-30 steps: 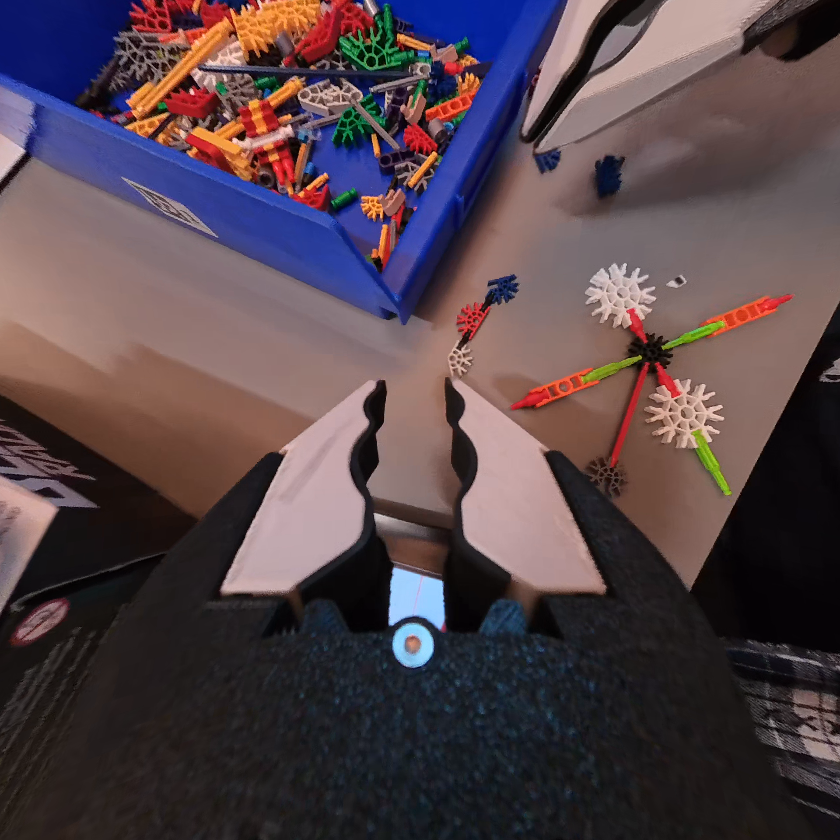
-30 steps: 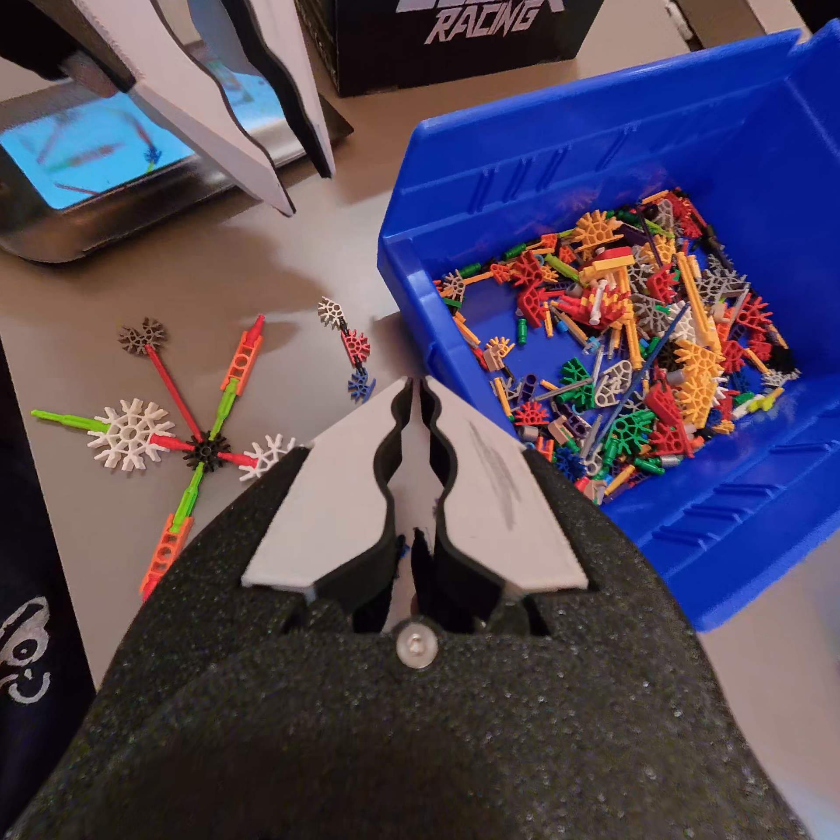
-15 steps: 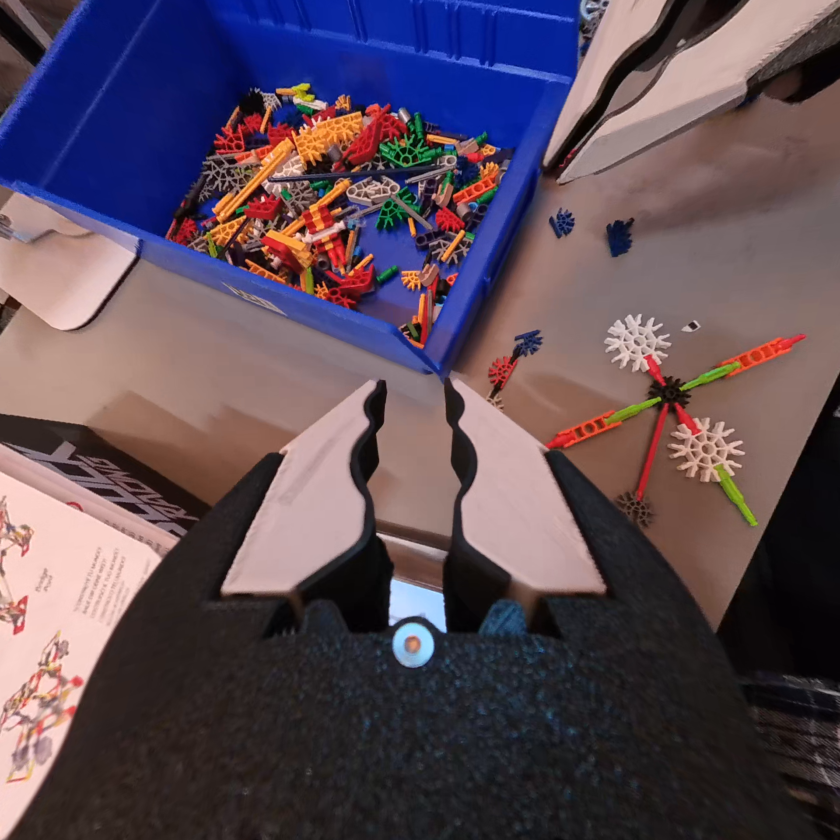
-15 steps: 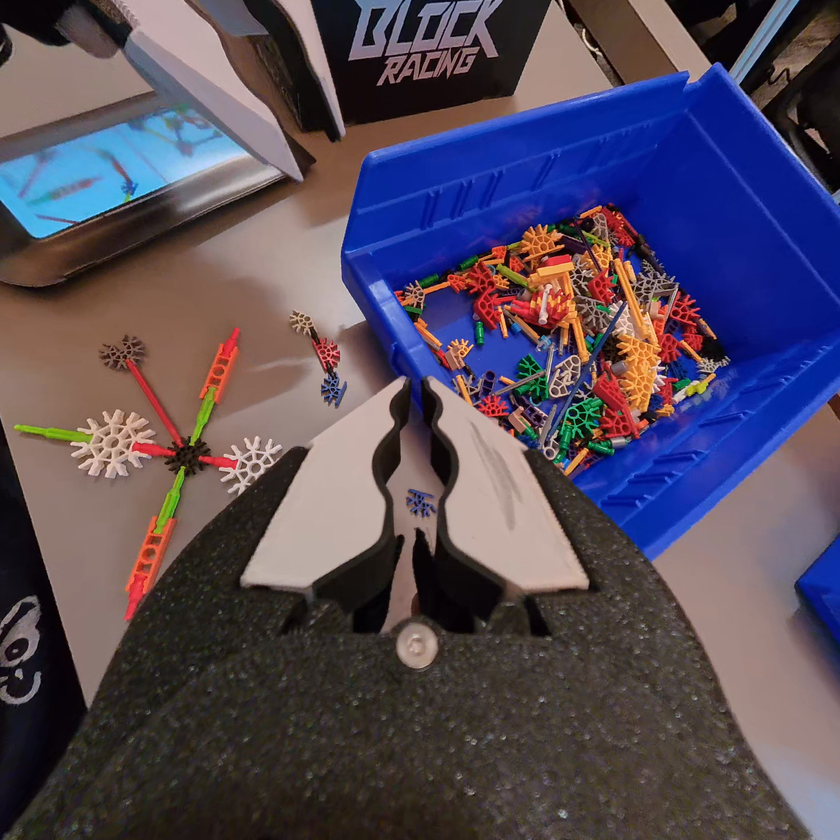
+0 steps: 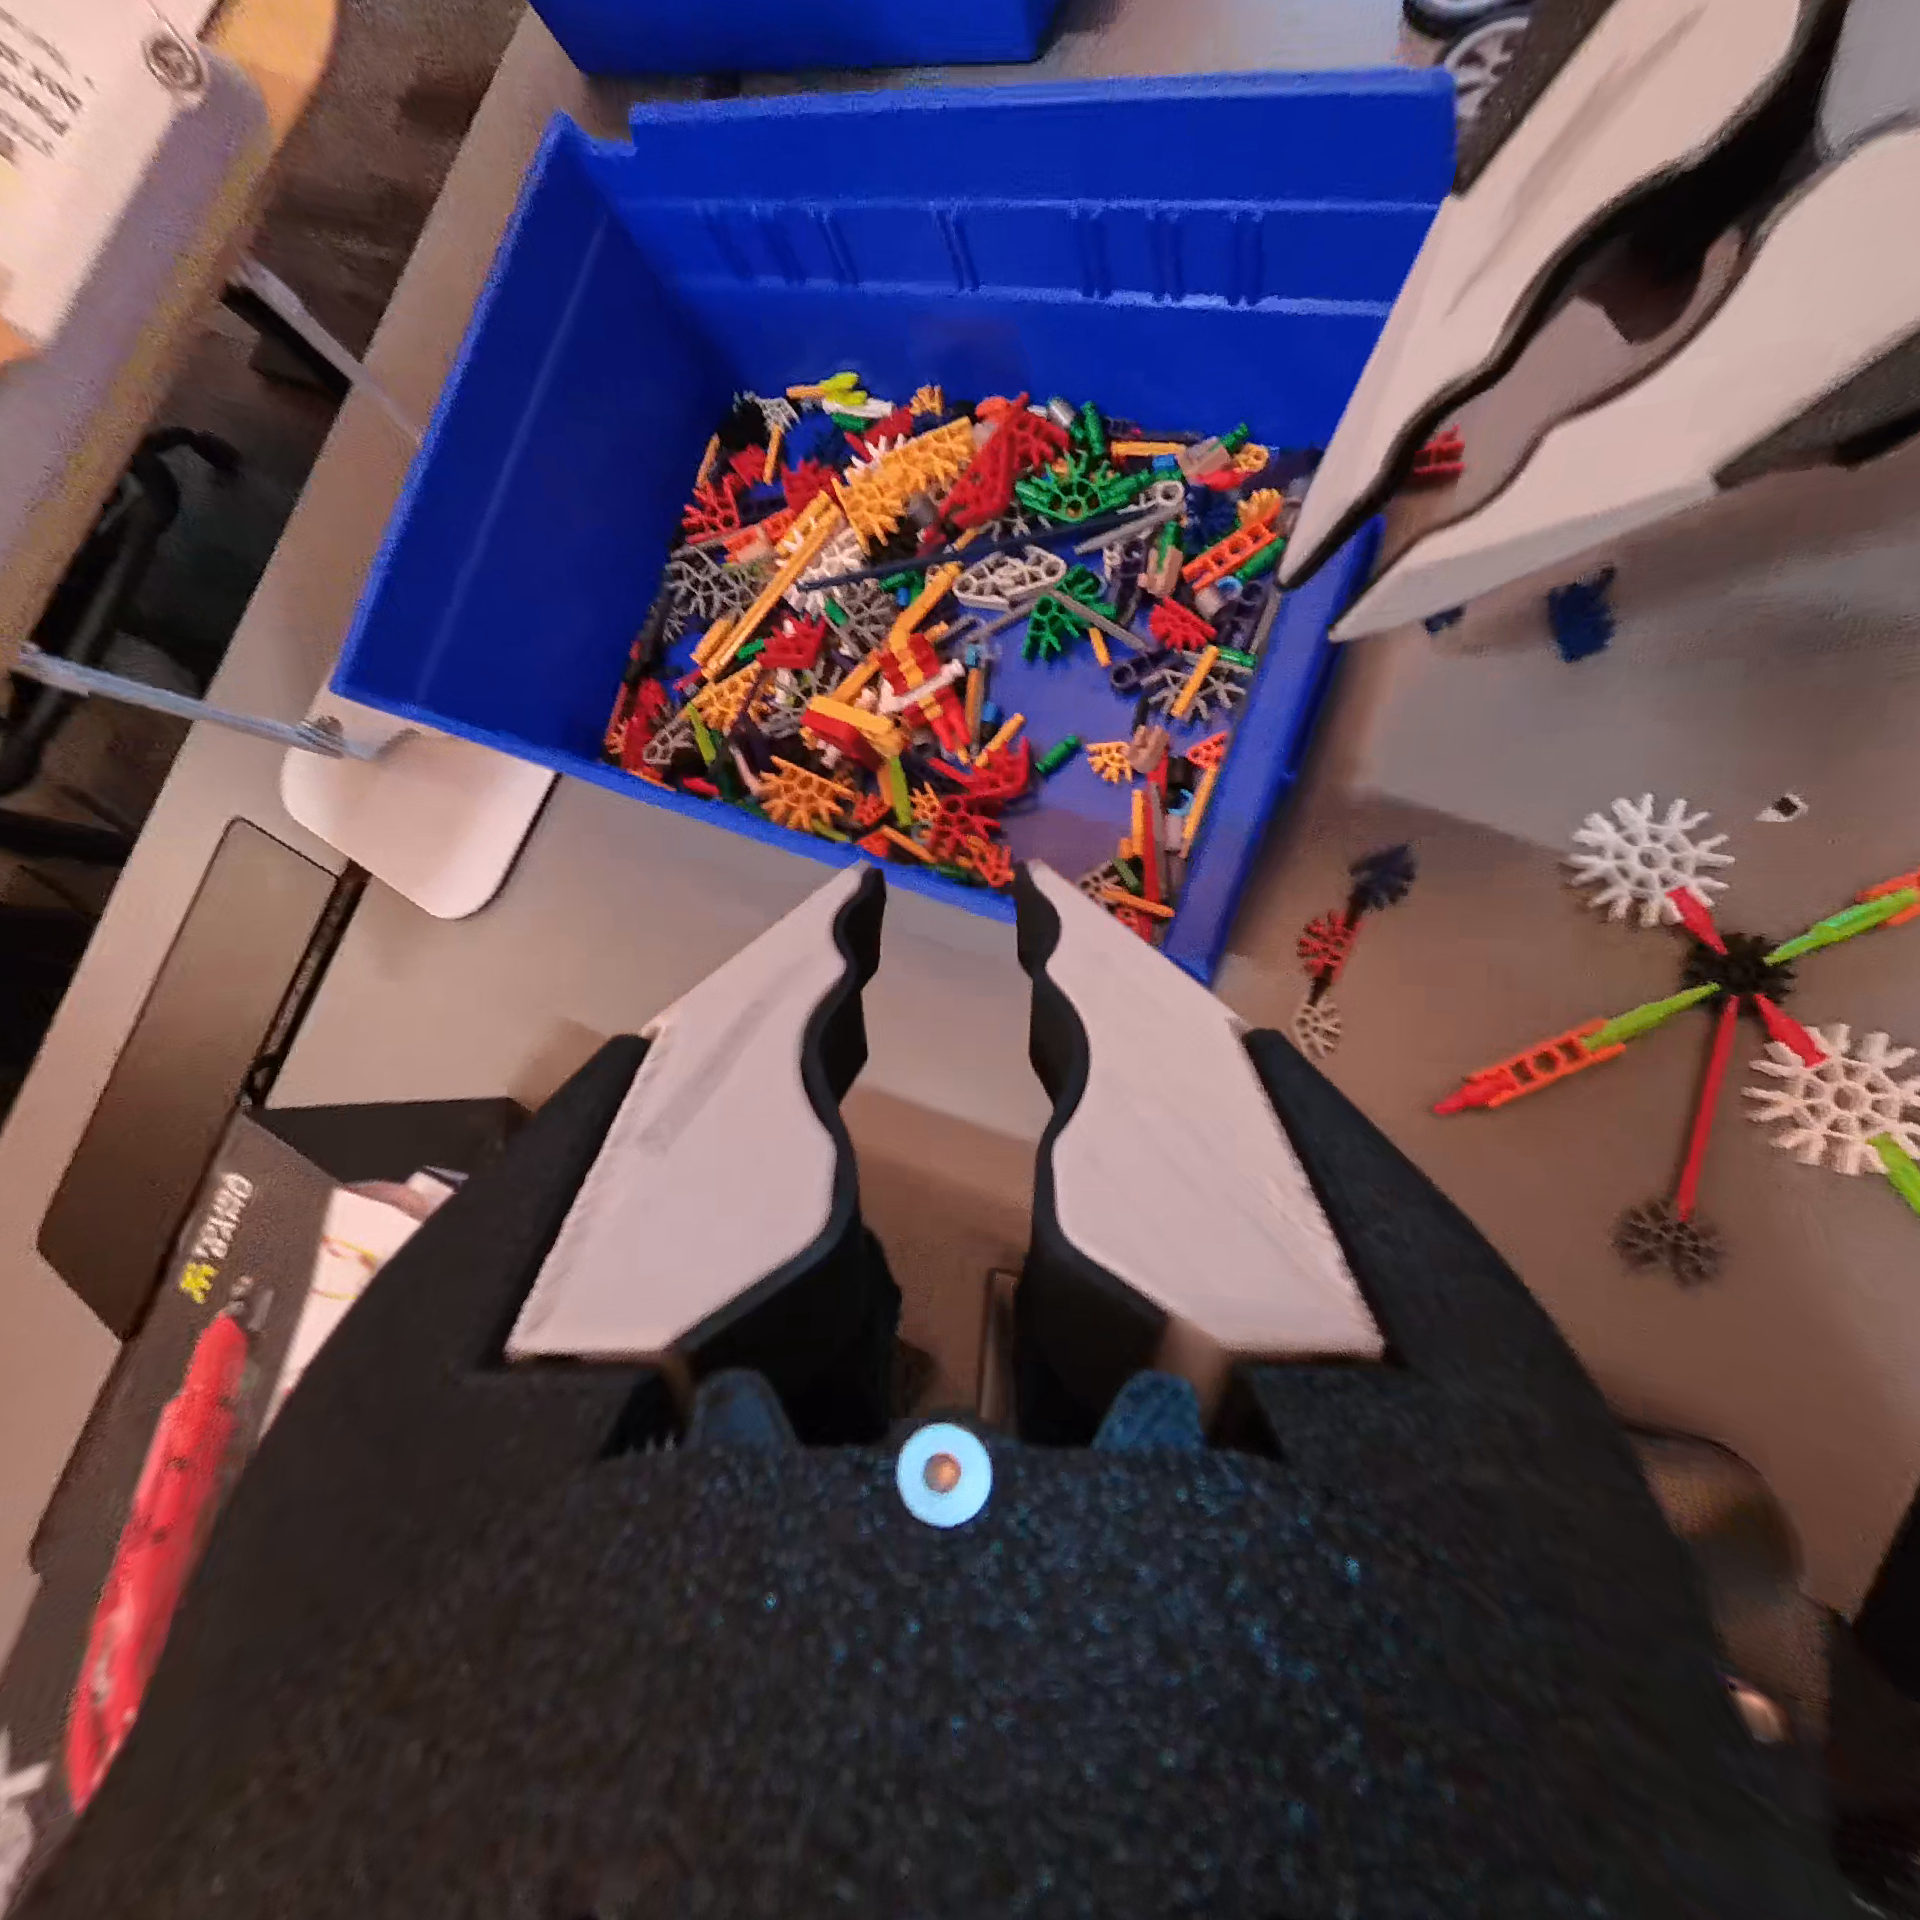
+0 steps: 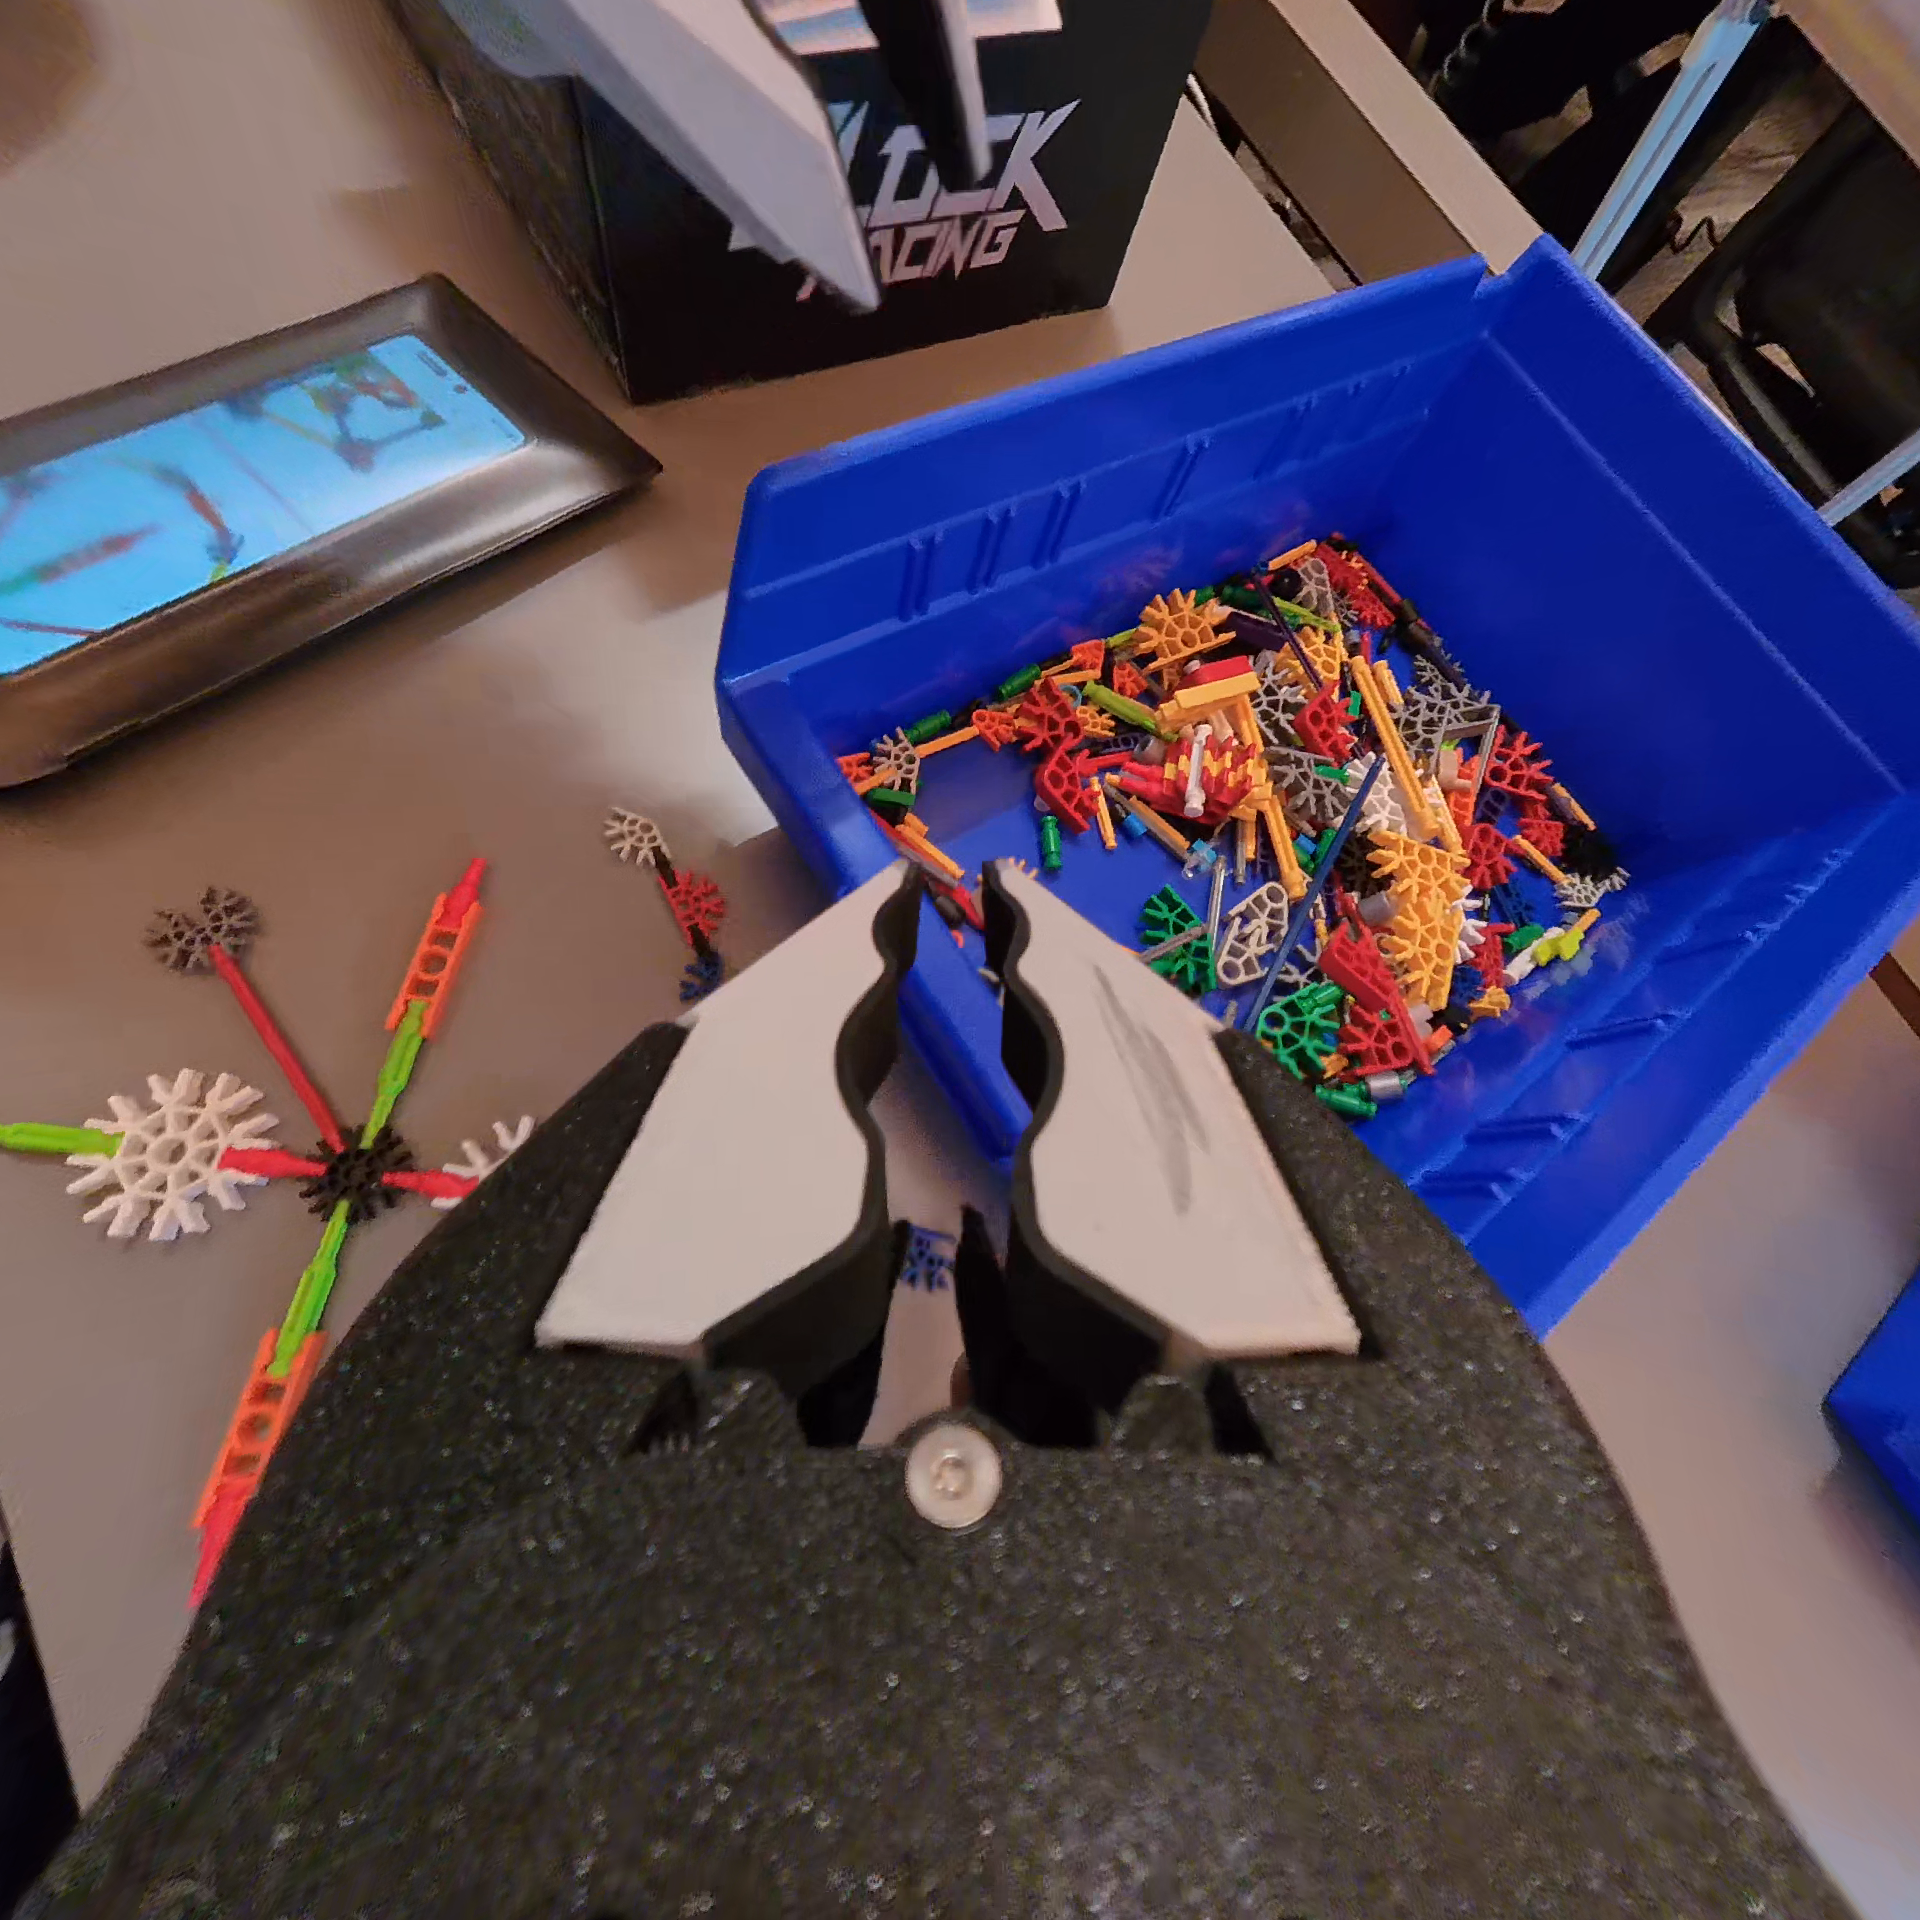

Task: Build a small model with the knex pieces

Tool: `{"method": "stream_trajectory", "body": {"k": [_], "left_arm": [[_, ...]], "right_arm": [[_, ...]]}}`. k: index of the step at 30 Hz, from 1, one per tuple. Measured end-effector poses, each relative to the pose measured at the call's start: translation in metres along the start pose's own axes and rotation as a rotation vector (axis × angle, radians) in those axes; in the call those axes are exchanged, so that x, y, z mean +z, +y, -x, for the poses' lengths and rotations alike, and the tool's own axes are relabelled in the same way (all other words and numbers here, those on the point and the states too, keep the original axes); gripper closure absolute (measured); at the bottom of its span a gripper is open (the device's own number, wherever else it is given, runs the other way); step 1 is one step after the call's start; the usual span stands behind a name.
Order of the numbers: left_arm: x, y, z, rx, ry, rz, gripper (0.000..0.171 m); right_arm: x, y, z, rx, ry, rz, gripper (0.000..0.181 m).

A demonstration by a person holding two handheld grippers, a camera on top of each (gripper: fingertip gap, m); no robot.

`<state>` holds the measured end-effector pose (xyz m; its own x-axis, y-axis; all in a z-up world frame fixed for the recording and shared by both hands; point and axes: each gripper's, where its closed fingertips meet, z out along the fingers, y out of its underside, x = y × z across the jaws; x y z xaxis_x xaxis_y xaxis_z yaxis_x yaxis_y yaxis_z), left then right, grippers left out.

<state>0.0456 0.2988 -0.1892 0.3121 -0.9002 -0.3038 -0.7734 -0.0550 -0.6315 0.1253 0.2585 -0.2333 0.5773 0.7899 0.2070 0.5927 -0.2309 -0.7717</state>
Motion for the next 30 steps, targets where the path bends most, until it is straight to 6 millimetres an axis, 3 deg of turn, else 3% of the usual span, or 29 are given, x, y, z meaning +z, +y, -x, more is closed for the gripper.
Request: {"method": "stream_trajectory", "body": {"k": [8,17,30], "left_arm": [[0.011,-0.006,0.021,-0.010,-0.012,-0.001,0.146],[0.002,0.007,0.030,-0.025,-0.030,-0.016,0.145],[-0.011,0.028,0.023,-0.047,-0.040,-0.064,0.143]], "right_arm": [[0.024,-0.013,-0.017,-0.024,0.017,0.021,0.168],[0.048,-0.017,-0.028,-0.034,-0.007,0.115,0.168],[0.078,0.019,-0.048,-0.091,-0.048,0.451,0.174]]}}
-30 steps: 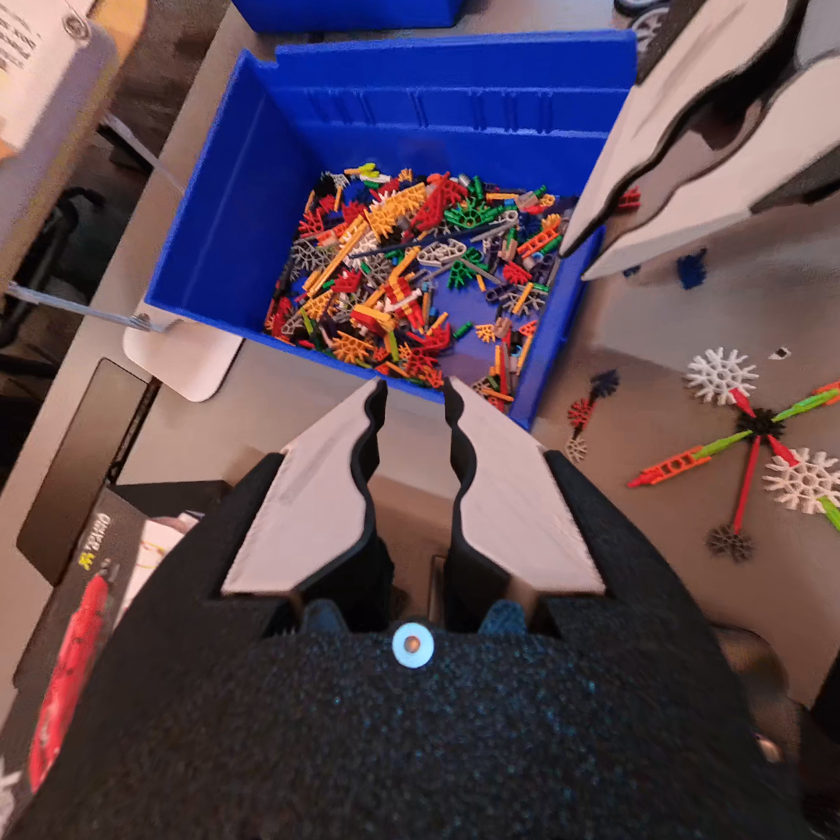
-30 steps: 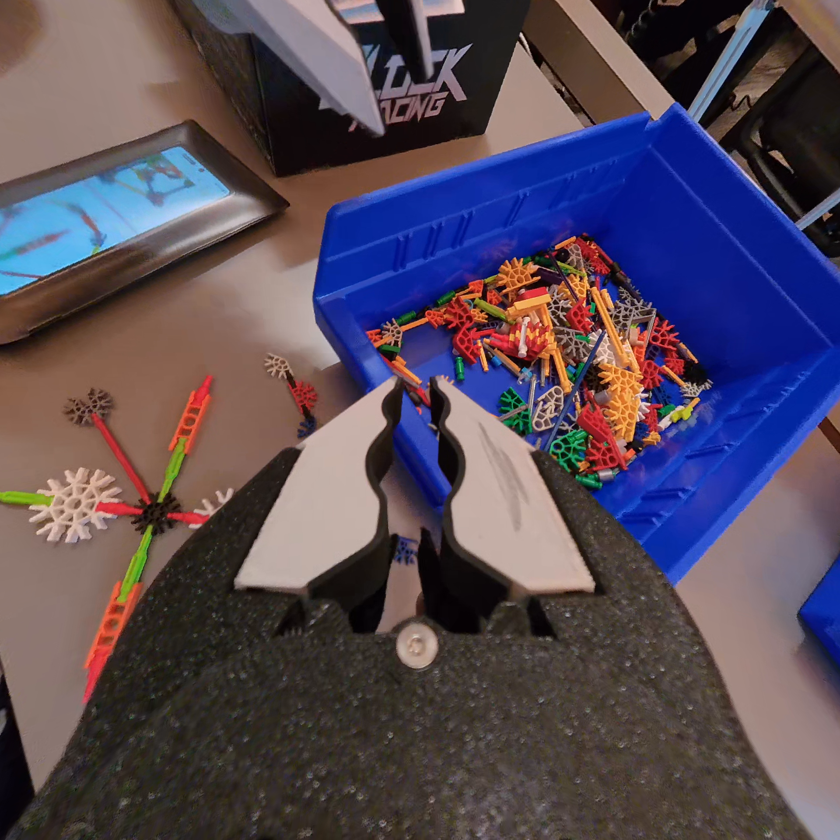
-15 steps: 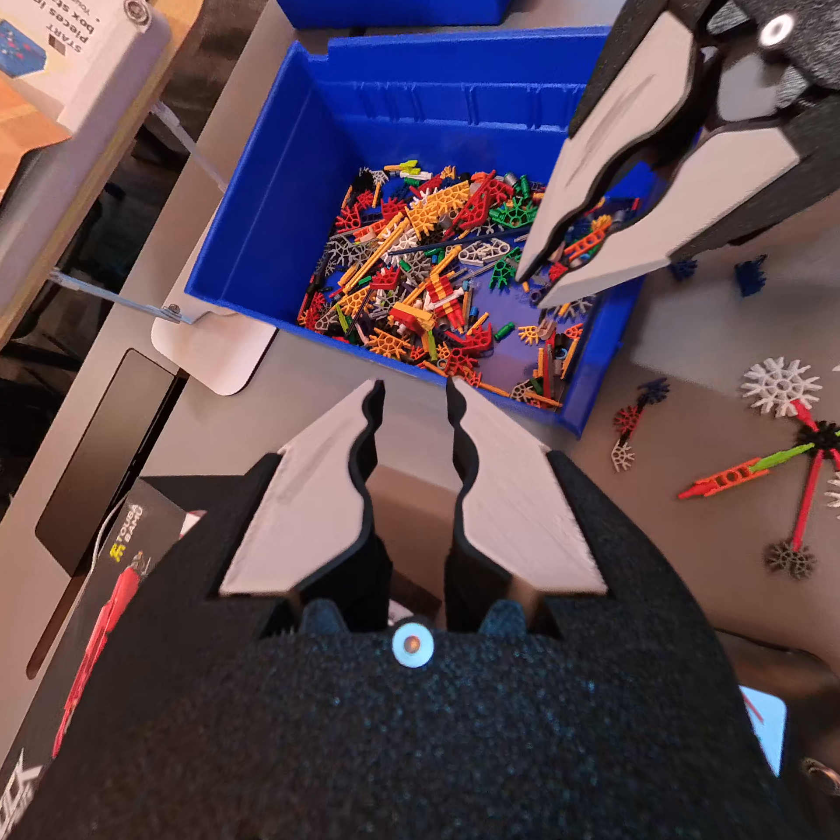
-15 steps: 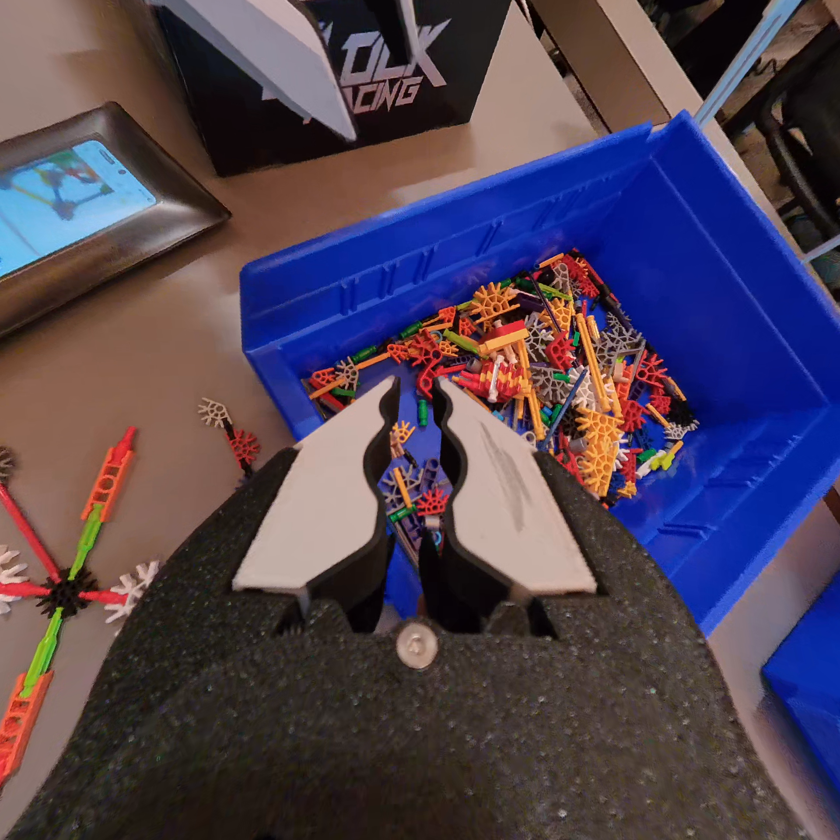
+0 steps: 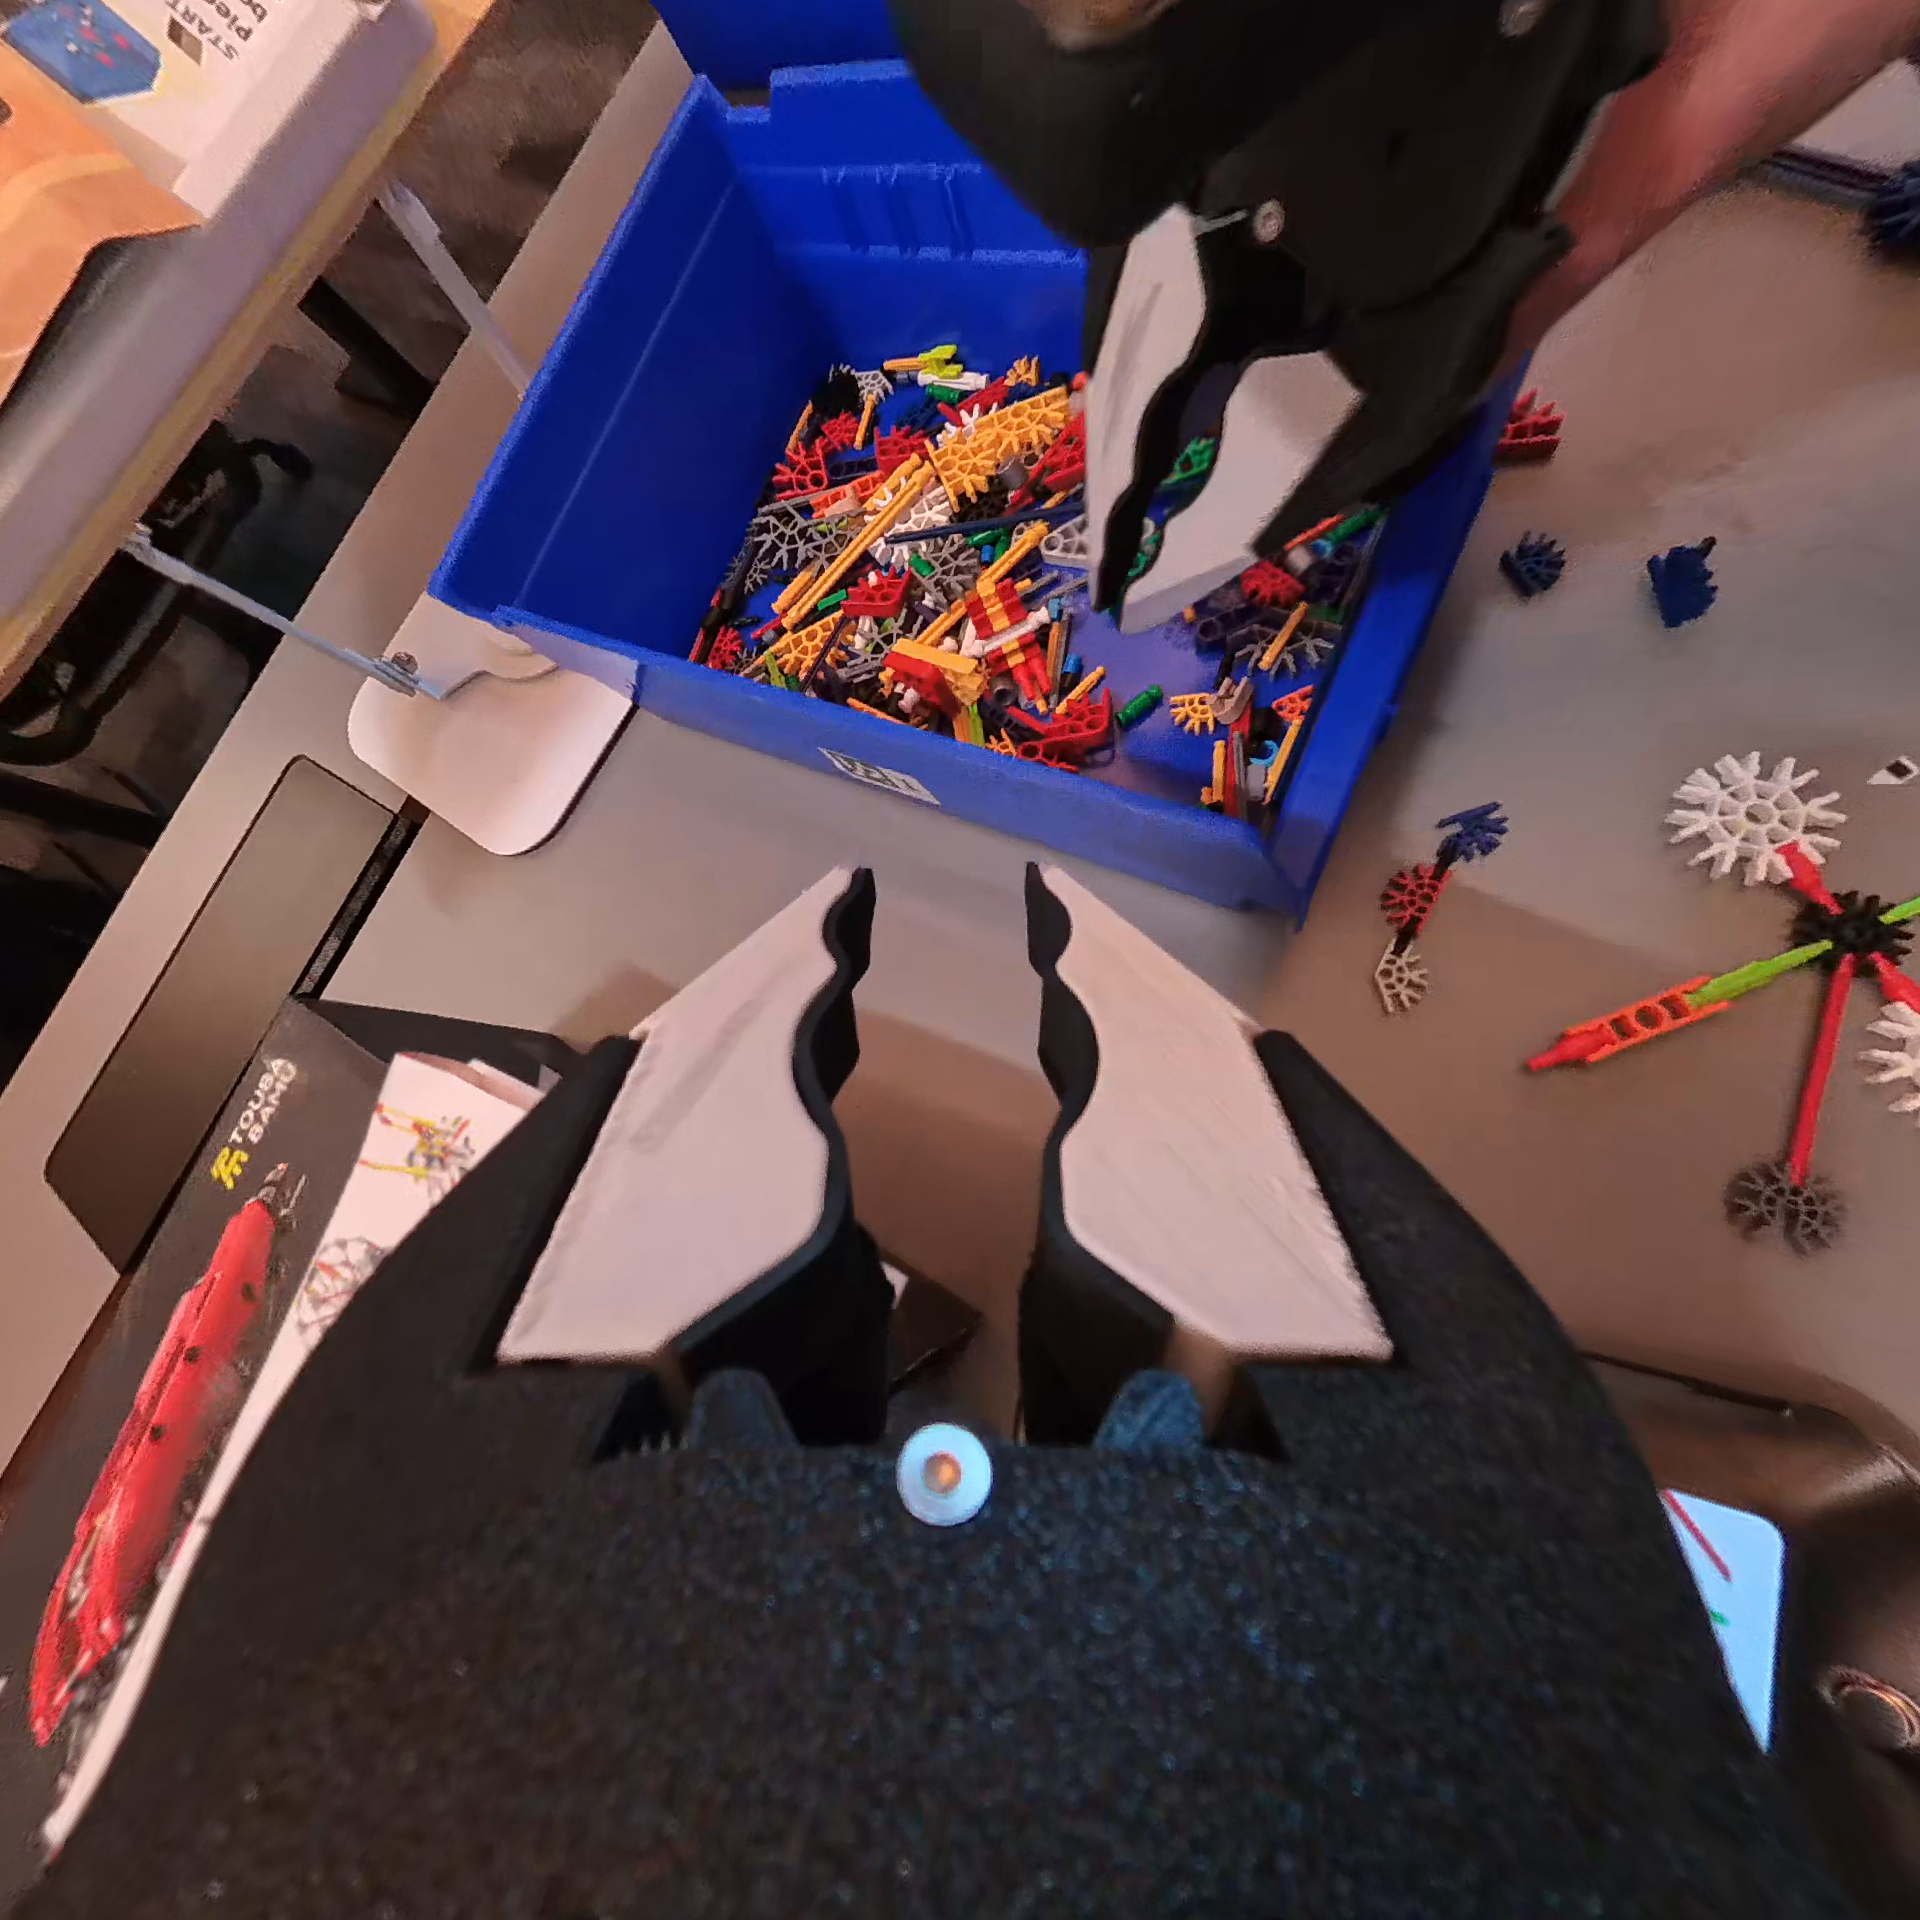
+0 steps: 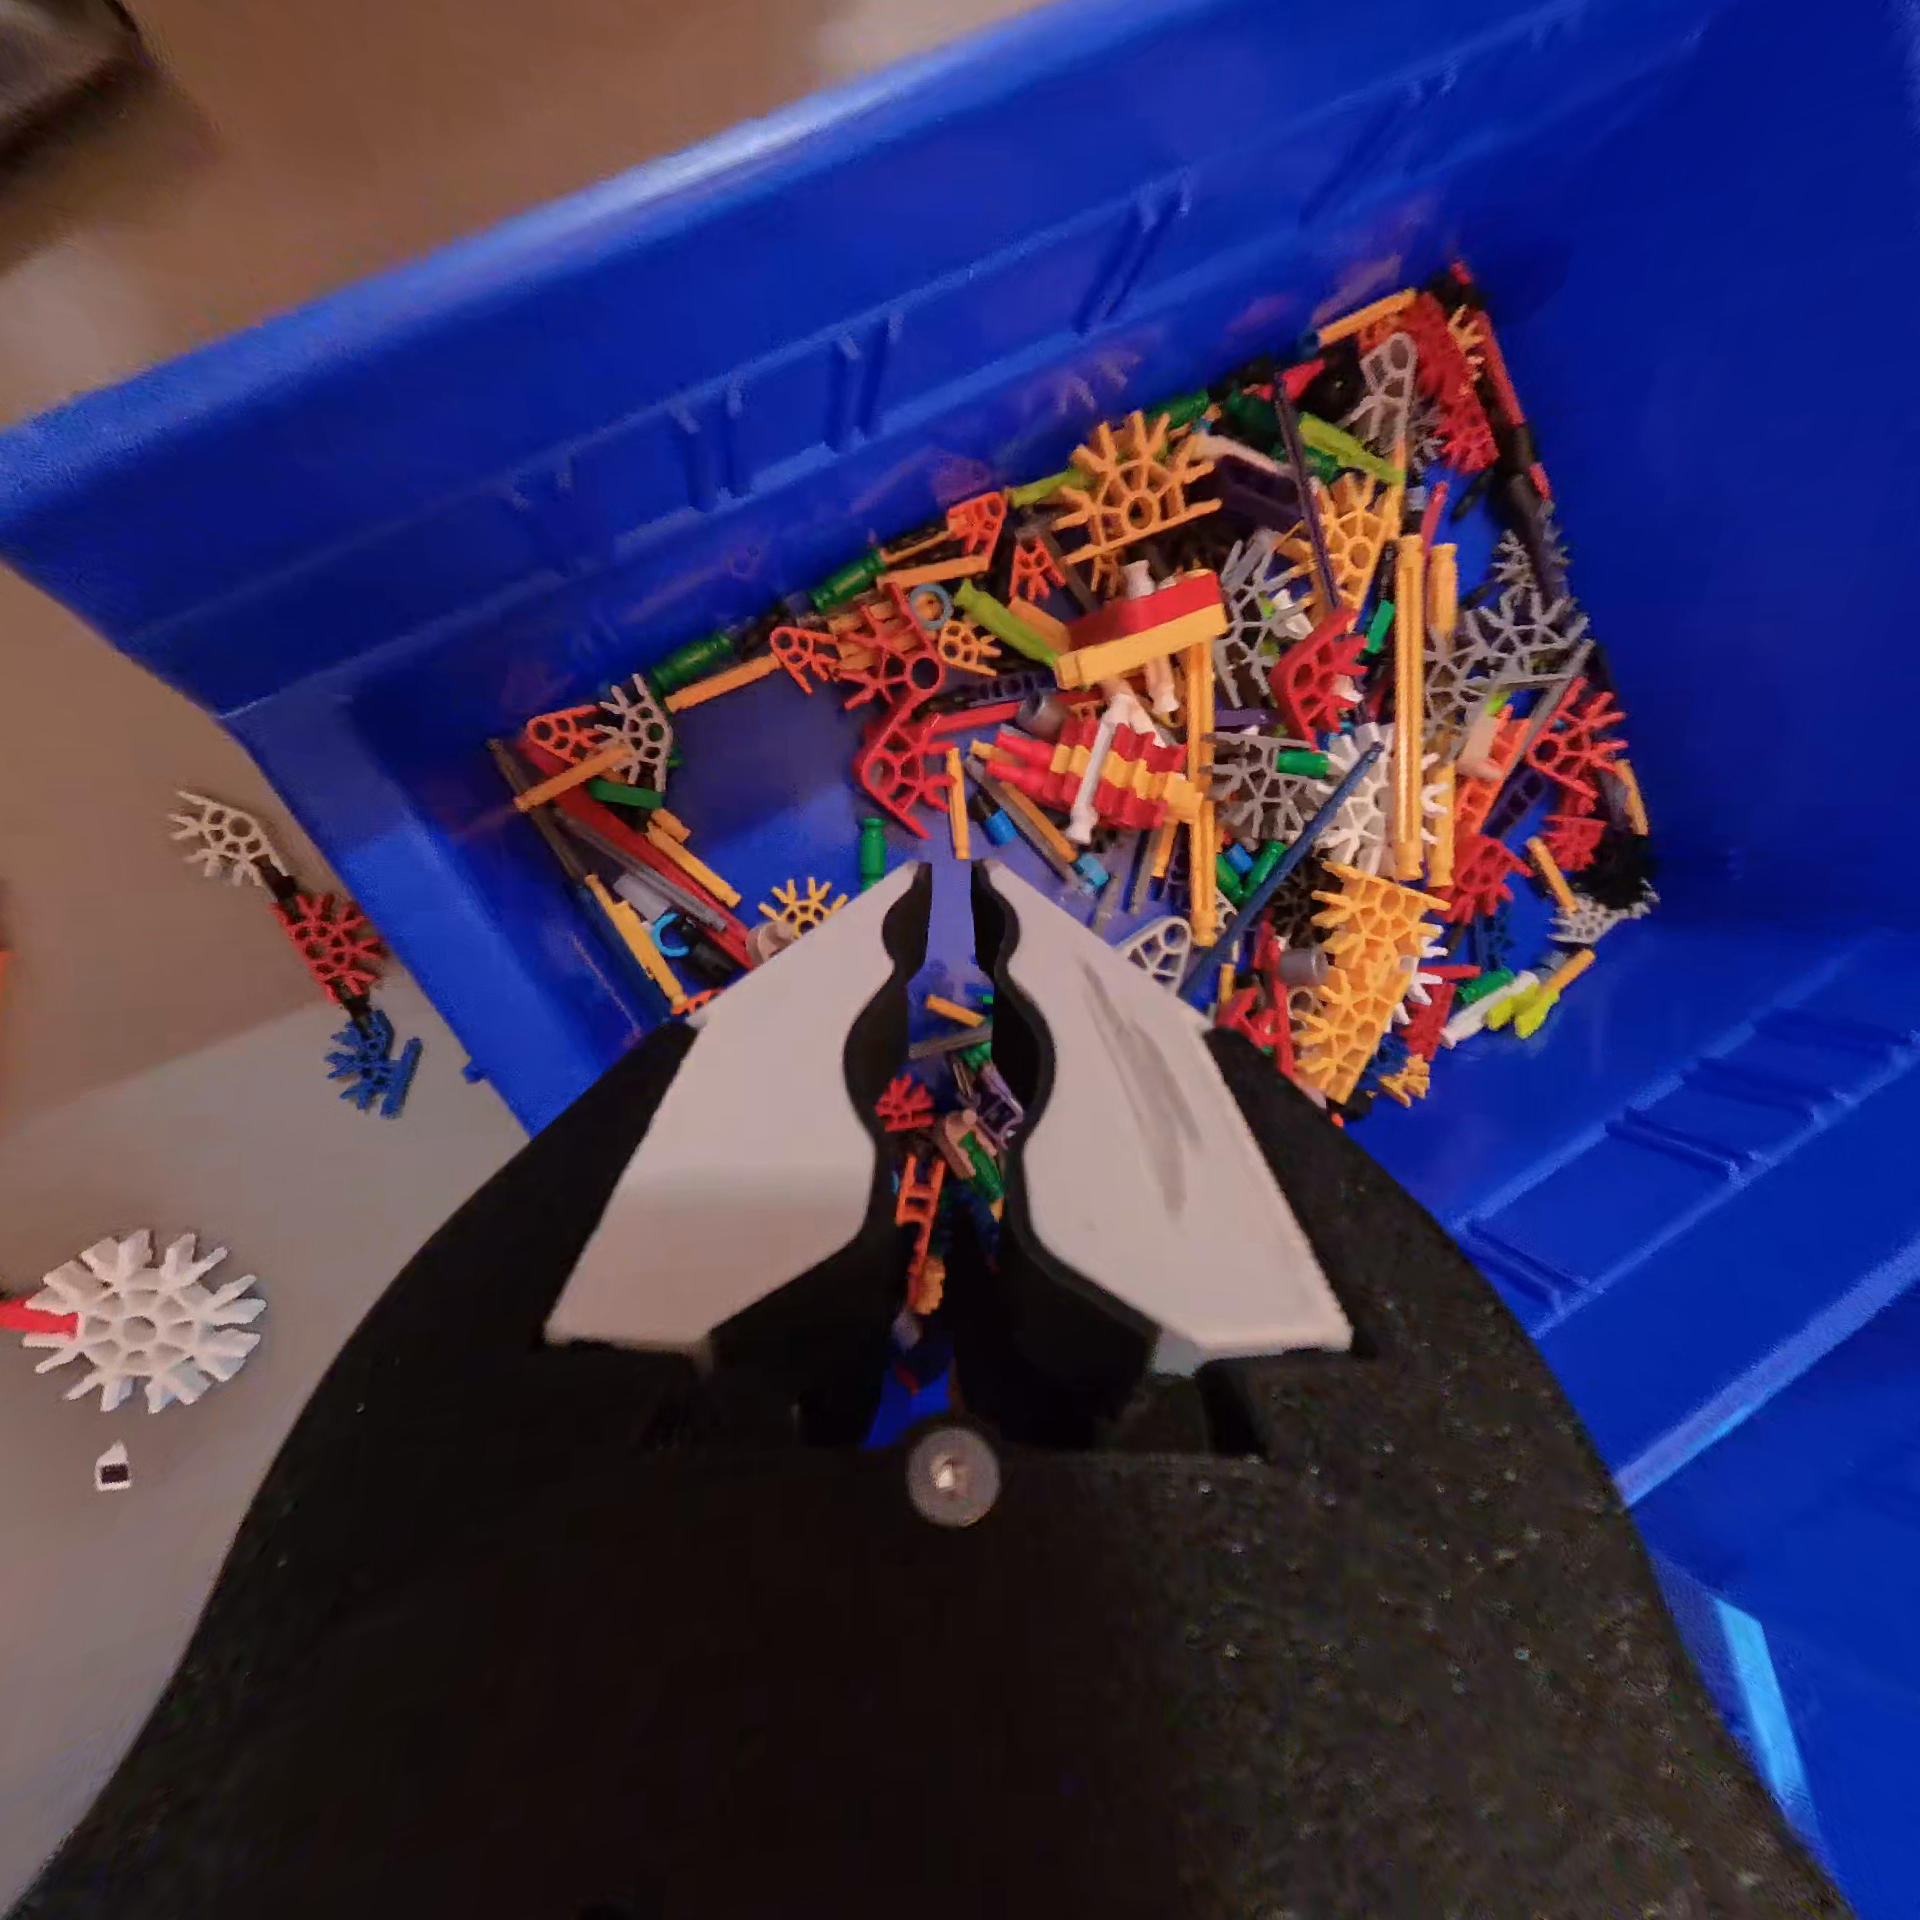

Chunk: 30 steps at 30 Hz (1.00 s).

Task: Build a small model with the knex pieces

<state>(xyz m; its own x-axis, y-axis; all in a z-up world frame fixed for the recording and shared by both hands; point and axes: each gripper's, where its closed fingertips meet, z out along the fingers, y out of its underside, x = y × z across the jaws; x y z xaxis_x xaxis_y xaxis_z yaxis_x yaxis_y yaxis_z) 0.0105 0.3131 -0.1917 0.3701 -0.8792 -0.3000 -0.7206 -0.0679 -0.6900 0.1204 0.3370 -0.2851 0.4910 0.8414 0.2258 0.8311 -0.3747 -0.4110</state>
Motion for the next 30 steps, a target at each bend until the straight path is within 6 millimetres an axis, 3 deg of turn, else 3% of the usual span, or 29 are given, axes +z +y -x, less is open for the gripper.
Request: {"method": "stream_trajectory", "body": {"k": [7,14,25,30], "left_arm": [[-0.006,0.006,-0.008,-0.007,0.008,-0.031,0.142],[-0.009,0.016,-0.012,-0.022,0.019,-0.040,0.142],[-0.010,0.024,-0.014,-0.041,0.030,-0.055,0.142],[-0.011,0.027,-0.019,-0.046,0.032,-0.058,0.141]], "right_arm": [[0.024,0.015,-0.004,-0.057,-0.012,0.182,0.171],[0.040,0.012,-0.004,-0.041,-0.047,0.193,0.175],[0.043,0.003,-0.001,-0.059,-0.088,0.143,0.180],[0.023,-0.001,-0.002,-0.014,-0.079,0.069,0.180]]}}
